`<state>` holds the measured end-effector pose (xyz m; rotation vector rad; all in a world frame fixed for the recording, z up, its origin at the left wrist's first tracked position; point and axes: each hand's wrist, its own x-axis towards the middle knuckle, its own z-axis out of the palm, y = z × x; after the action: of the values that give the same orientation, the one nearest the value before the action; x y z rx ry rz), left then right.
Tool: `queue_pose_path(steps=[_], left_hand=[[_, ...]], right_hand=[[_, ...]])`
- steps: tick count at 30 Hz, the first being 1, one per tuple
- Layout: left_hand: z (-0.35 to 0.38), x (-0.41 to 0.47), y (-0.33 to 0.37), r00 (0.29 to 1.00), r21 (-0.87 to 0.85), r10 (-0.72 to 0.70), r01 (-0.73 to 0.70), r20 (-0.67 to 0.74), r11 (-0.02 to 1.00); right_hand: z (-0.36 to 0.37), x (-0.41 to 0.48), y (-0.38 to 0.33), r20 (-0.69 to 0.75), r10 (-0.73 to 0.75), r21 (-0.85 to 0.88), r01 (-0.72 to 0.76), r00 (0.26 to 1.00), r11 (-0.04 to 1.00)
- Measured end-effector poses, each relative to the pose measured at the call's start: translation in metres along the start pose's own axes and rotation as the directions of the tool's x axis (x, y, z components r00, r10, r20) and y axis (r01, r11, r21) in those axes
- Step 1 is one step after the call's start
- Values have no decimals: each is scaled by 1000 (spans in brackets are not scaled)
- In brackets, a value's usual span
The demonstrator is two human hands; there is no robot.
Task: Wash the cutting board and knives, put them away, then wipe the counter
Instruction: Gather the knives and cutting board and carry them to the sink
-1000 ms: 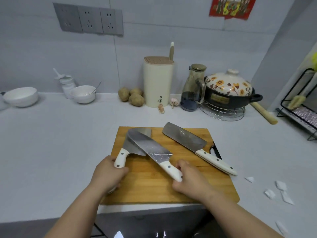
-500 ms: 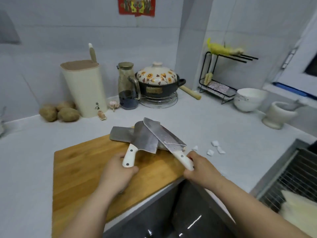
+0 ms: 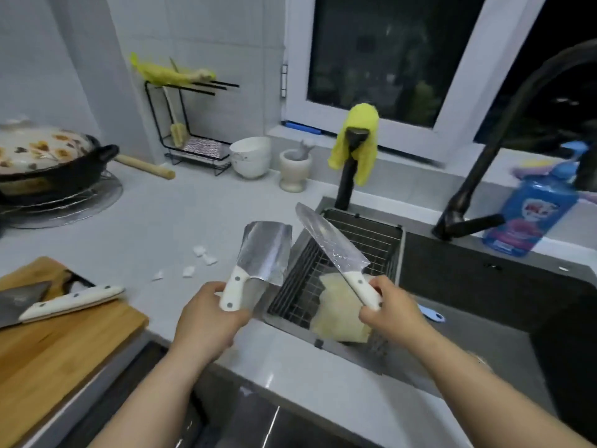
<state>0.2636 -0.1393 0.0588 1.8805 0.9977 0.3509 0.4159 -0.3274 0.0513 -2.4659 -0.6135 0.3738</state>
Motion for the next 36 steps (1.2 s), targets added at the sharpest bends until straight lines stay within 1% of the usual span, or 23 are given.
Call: queue_pose_path(steps=[2,6,9,13,17,21,24,29,32,36], left_hand=[[25,-5,13,999,14,17,-17,43,1000],[105,-21,54,986,79,76,-88,149,993],[155,-35,76,973,99,87,-110,216,989],[203,-46,93,947,148,72,-123,312,981],[237,-49,97,911,188,52,-140,409,972],[268,-43,98,862,205,49,-175,505,963],[292,-38,96,842,193,0,-124,539,973],[323,-19,80,795,227,-152,19,587,974],[336,-12,71,791,261,-183,30,584,965],[358,-11,67,770,303,-190,-4,609,953]], right_hand=[[-15,-5,23,-22,48,-8,-49,999,999],[-62,-13,99,-67,146,32,-144,987,989],[-91,-21,151,-81,207,39,-205,975,978],[-119,-28,199,-81,274,67,-269,958,961],[-131,-26,227,-76,329,87,-322,941,943],[-128,-24,246,-60,393,77,-388,918,918],[-121,-21,259,-25,439,82,-436,898,896],[-106,-2,275,50,489,69,-492,871,868],[-99,9,282,84,533,107,-539,842,835],[-94,15,304,120,606,163,-618,786,769]])
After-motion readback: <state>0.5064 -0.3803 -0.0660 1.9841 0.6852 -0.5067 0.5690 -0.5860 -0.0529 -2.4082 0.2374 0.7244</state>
